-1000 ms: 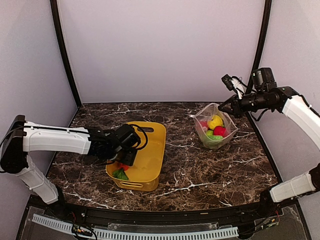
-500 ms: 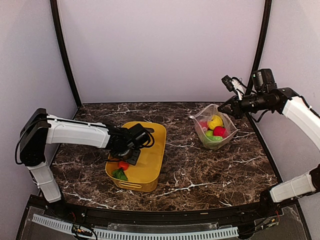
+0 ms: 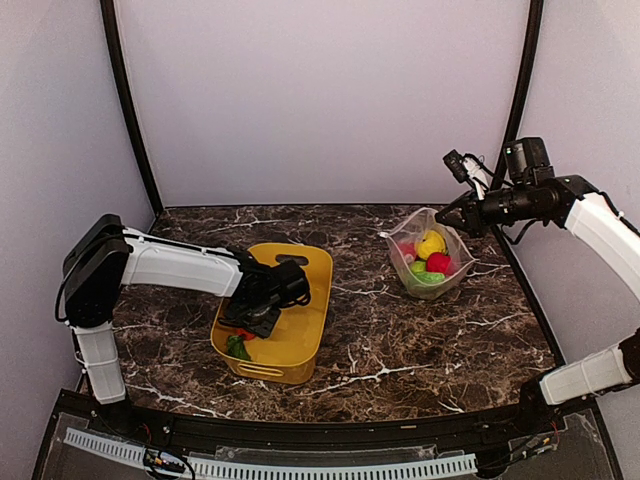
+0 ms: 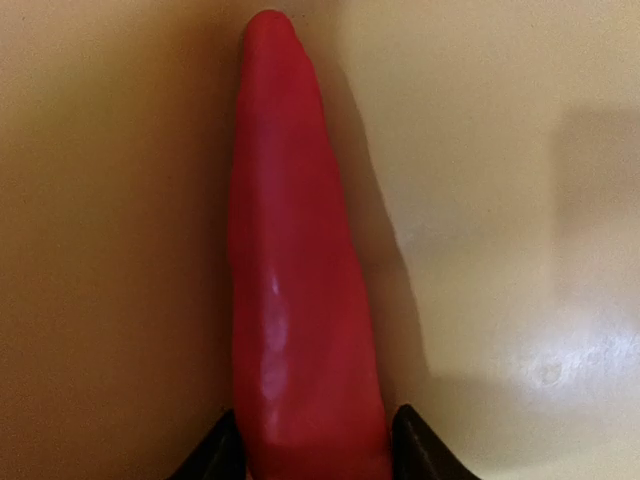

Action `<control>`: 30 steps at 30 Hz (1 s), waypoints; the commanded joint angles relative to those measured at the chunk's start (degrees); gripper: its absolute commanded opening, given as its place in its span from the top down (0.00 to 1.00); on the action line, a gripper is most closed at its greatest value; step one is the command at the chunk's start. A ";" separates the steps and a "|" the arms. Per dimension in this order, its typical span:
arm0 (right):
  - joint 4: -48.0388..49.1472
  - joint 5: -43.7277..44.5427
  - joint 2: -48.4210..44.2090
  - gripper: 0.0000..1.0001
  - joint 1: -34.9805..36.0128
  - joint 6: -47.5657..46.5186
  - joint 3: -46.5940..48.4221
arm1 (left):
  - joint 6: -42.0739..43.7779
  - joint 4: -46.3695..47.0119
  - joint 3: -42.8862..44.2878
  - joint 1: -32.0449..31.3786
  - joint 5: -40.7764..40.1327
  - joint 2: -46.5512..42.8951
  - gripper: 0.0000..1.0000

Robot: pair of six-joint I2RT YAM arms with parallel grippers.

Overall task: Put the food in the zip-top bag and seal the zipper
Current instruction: Pick up the zipper food storage bag from the bin.

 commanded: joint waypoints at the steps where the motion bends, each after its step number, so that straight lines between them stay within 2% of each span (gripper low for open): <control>1: 1.56 -0.86 -1.03 1.00 0.20 0.20 -0.46 | -0.10 -3.25 0.97 -0.53 -1.41 -0.26 0.56; 9: 1.21 -0.43 -1.28 1.00 0.20 0.10 -0.38 | 1.78 -5.50 4.04 -2.45 -0.79 -3.47 0.67; 11: 1.16 -0.28 -1.42 1.00 0.20 -0.03 -0.50 | 1.95 -8.28 5.60 -2.97 -0.72 -5.56 0.68; 16: 1.63 0.02 -1.55 1.00 0.16 -0.14 -1.16 | 3.39 -7.60 6.12 -3.58 2.51 -15.39 0.69; 20: 1.65 0.05 -1.59 1.00 0.21 -0.17 -1.16 | 5.93 -3.36 5.59 -4.34 6.41 -22.85 0.69; 23: 1.60 -0.03 -1.44 1.00 0.16 -0.10 -1.10 | 9.42 3.83 4.12 -4.68 13.67 -27.93 0.70; 30: 1.42 -0.10 -1.11 1.00 0.21 -0.04 -0.72 | 12.96 14.22 4.02 -6.78 23.40 -29.77 0.71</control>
